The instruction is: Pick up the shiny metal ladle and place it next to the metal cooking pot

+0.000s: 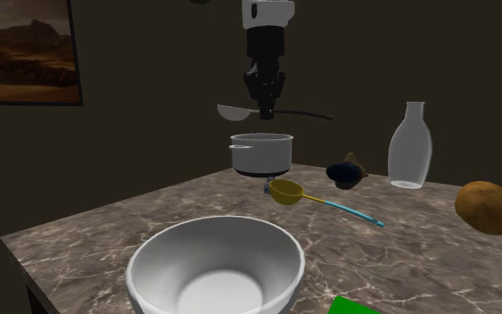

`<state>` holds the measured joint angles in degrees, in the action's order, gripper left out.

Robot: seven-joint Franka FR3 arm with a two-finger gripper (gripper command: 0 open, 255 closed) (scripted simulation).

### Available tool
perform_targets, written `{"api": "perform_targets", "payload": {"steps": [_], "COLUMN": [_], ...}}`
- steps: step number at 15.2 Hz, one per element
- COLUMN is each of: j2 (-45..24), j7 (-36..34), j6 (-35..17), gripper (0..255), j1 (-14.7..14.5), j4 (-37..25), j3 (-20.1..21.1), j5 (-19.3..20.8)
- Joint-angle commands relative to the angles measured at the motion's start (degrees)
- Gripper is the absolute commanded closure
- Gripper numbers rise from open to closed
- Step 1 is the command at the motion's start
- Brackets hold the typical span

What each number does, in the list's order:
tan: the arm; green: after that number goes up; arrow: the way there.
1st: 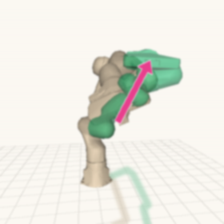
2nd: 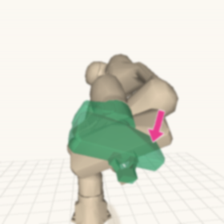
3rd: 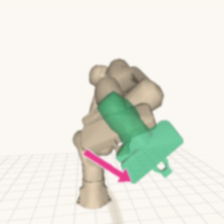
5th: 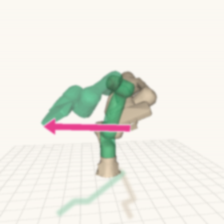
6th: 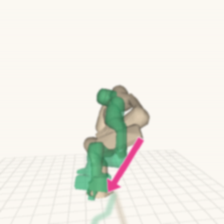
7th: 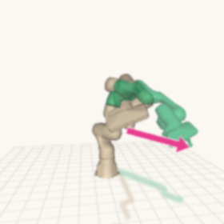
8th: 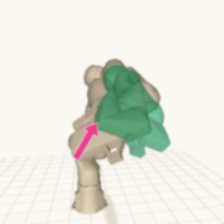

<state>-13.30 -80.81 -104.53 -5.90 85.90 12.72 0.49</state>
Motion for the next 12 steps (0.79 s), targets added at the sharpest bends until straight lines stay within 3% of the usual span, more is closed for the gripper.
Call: {"api": "perform_targets", "payload": {"steps": [1, 12], "j2": [0.5, 0.1], "j7": [-1.4, -1.3], "j6": [-1.1, -9.4], "gripper": [255, 255], "j1": [-0.8, -0.7], "j4": [1.6, 9.5], "j3": [0.5, 0.4], "j5": [0.1, 0.2]}}
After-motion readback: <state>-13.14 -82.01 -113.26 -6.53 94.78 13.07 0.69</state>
